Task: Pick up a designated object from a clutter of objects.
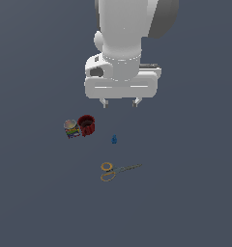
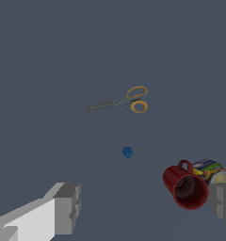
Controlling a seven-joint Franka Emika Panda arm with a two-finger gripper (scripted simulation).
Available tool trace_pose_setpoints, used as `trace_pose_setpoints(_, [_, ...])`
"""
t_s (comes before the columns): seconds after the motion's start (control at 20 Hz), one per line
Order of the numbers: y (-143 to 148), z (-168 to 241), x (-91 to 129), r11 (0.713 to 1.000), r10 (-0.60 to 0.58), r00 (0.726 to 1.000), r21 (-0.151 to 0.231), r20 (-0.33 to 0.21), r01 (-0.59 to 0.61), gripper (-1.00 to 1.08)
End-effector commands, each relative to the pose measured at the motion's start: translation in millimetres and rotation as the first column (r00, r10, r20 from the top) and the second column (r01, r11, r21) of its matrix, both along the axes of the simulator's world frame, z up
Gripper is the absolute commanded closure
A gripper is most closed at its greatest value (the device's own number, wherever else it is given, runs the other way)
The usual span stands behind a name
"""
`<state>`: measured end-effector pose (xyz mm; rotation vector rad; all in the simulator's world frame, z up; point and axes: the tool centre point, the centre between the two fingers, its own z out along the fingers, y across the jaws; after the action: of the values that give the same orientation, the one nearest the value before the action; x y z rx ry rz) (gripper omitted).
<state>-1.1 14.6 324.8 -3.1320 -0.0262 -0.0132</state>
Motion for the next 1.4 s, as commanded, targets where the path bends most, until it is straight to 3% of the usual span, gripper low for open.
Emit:
trace_pose_setpoints(0.0, [0,0,0,1.0,0.0,1.0,0.0,0.0,0.0,-0.92])
trace_pose_setpoints(0.4, [5,16,6,1.0,0.007,0.999,0.022,0.04,-0.008,-0.92])
trace_pose_setpoints(0.7, [4,12,7,1.0,-0.003,0.999,0.021,0.038,0.002,-0.92])
trace_pose_setpoints(1.35, [-4,-63,5,0.981,-0.193,0.981,0.02,0.02,0.193,-0.92])
